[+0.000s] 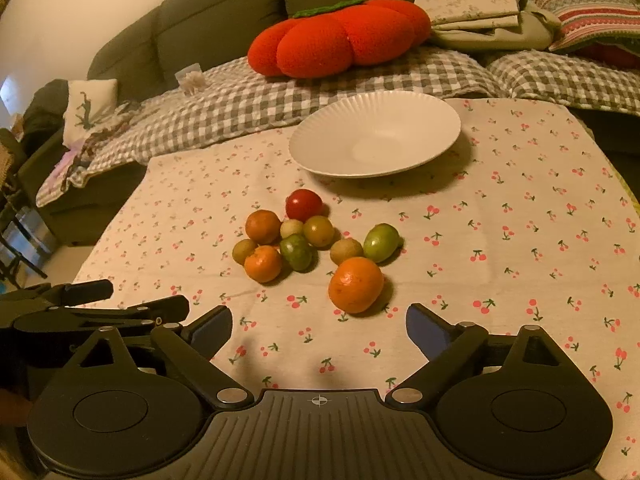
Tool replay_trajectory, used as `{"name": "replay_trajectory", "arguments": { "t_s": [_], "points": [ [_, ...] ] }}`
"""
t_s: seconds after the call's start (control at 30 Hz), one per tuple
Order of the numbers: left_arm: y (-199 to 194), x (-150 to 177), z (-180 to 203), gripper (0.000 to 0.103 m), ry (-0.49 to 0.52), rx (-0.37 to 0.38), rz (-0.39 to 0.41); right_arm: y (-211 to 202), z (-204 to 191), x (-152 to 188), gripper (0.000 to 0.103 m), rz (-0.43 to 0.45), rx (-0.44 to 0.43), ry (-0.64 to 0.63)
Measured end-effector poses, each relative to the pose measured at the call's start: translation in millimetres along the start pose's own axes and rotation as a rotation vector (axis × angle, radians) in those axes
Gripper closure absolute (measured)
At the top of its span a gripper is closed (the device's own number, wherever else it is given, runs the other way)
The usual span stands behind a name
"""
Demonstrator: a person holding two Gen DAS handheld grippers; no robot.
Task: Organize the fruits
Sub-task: 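Move both grippers toward the fruit pile, then grasp an orange with the left gripper while the right gripper grasps another orange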
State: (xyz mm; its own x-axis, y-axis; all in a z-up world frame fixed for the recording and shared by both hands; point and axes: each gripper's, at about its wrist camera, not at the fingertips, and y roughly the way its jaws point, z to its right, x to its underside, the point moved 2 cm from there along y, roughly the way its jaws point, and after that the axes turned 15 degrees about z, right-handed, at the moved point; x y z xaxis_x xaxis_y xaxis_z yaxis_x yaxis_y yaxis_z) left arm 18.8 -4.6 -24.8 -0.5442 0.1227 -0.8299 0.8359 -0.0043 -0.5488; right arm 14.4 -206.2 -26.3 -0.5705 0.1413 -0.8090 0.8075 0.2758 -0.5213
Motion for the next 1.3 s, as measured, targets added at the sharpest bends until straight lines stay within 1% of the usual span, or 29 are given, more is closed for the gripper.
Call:
{"name": "replay_trajectory", "arguments": {
  "t_s": [0.03,0.07,0.17,0.23,0.33,0.47,0.53,0.63,0.7,0.77,0.8,0.83,0.9,1.03,1.17,1.23,1.3],
  "points": [
    [0.6,-0.1,0.1,0.002,0.000,0.004,0.001,0.1,0.5,0.3,0.010,0.005,0.000,-0.001],
    [1.3,-0.1,0.4,0.002,0.003,0.006,0.003,0.5,0.6,-0.1,0.011,-0.008,0.007,-0.005],
    [4.6,1.0,1.1,0.007,0.004,0.025,0.008,1.6,1.9,-0.7,0.012,-0.002,0.014,-0.008],
    [8.3,2.1,1.5,0.015,0.002,0.041,-0.007,4.1,3.9,-0.7,0.012,0.012,0.009,0.005],
    [14.4,3.5,4.6,0.021,0.002,0.066,-0.006,8.4,5.9,-1.8,0.013,-0.002,0.024,0.005],
    [28.6,1.6,7.2,0.026,-0.033,0.120,-0.031,14.4,8.0,-4.2,0.017,-0.005,0.038,0.000],
    [37.8,-5.6,4.3,0.031,-0.067,0.143,-0.025,18.9,9.3,-5.4,0.018,-0.006,0.032,0.010],
    [52.9,-20.9,-2.6,0.031,-0.123,0.161,-0.001,25.2,10.2,-6.0,0.021,-0.020,0.049,-0.012],
    [65.7,-29.6,-3.0,0.031,-0.121,0.166,0.015,29.8,11.2,-5.5,0.022,-0.028,0.058,-0.023],
    [77.3,-33.6,-3.4,0.034,-0.129,0.177,-0.004,33.9,12.3,-5.3,0.025,-0.036,0.065,-0.033],
    [84.4,-35.3,-4.1,0.038,-0.143,0.187,-0.014,35.2,12.6,-5.2,0.025,-0.040,0.069,-0.040],
    [90.5,-36.2,-5.0,0.040,-0.167,0.203,-0.027,37.1,12.9,-5.3,0.027,-0.043,0.070,-0.043],
    [99.6,-37.5,-5.5,0.041,-0.211,0.237,-0.038,40.1,13.6,-5.6,0.029,-0.049,0.067,-0.044],
    [112.1,-34.3,-1.3,0.045,-0.240,0.280,-0.055,44.5,15.0,-4.6,0.034,-0.058,0.049,-0.033],
    [121.0,-32.2,1.1,0.046,-0.243,0.278,-0.073,47.4,14.5,-2.5,0.037,-0.067,0.047,-0.042],
    [123.6,-30.9,0.3,0.049,-0.255,0.290,-0.071,49.5,14.4,-2.3,0.037,-0.065,0.051,-0.048],
    [125.2,-29.6,0.5,0.053,-0.262,0.302,-0.068,51.8,14.4,-1.6,0.042,-0.064,0.049,-0.049]
  ]
}}
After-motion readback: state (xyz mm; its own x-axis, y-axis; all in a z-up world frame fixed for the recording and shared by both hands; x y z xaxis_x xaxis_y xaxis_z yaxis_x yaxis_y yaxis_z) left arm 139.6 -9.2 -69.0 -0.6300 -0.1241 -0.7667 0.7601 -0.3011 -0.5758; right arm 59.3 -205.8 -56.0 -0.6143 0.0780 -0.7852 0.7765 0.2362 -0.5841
